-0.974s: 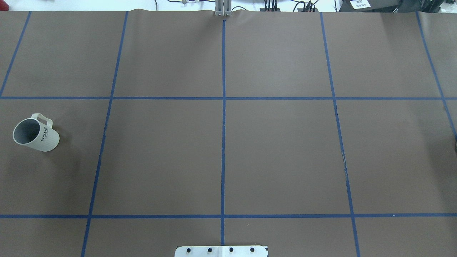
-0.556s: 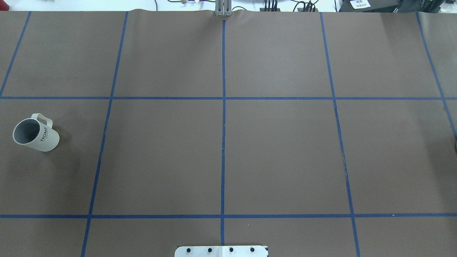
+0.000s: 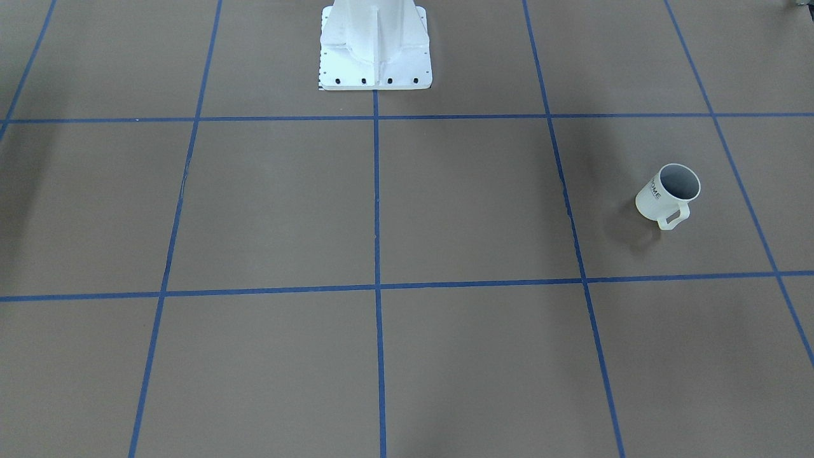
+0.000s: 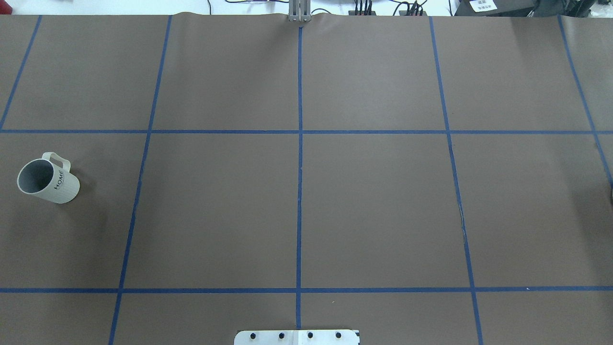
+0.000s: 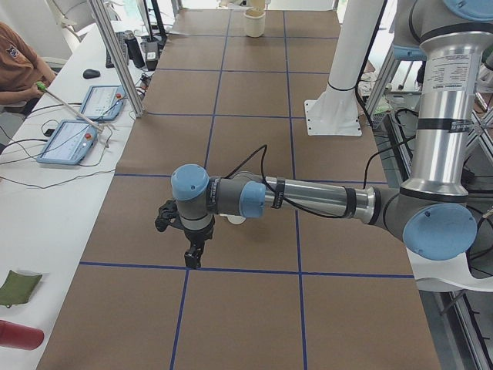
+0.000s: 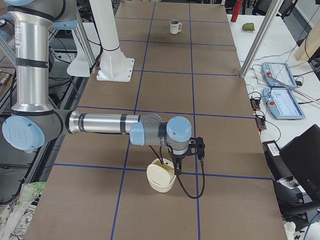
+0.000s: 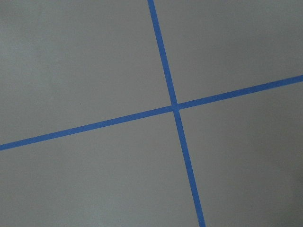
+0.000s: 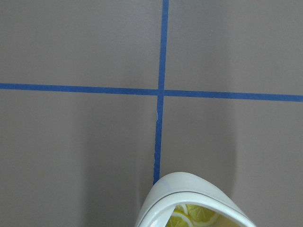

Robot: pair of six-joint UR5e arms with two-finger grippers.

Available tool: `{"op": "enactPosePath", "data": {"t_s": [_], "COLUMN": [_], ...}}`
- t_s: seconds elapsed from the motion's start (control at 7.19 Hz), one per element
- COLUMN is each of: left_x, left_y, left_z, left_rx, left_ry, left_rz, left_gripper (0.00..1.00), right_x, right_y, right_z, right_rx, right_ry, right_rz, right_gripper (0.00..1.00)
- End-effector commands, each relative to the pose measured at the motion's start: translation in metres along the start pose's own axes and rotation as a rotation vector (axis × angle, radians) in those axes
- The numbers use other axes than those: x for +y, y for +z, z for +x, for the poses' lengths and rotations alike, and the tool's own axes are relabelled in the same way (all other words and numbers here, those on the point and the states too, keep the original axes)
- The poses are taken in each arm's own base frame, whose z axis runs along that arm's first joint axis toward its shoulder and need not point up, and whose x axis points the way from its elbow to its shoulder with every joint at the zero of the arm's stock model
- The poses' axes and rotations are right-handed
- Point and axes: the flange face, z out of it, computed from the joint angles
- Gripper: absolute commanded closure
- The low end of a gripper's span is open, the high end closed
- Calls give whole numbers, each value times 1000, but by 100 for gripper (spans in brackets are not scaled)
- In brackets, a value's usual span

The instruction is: Left arm hands cup to right arm to dump lemon

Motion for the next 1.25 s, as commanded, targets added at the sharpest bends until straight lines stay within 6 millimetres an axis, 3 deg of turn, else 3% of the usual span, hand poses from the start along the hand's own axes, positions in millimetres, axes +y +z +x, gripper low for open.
{"op": "enactPosePath", "data": {"t_s": [0.0,1.11], "left_x": [0,0], "left_y": [0,0], "left_z": [0,-1], "left_rx": [-2,-3], "left_ry": [0,-4], "left_rz": [0,-2], "left_gripper": [0,0], "right_x": [0,-1], "right_y": [0,-1], "right_z": [0,0], "right_rx": [-3,7], "right_ry": [0,7], "right_rz": [0,3], "right_gripper": [0,0]}}
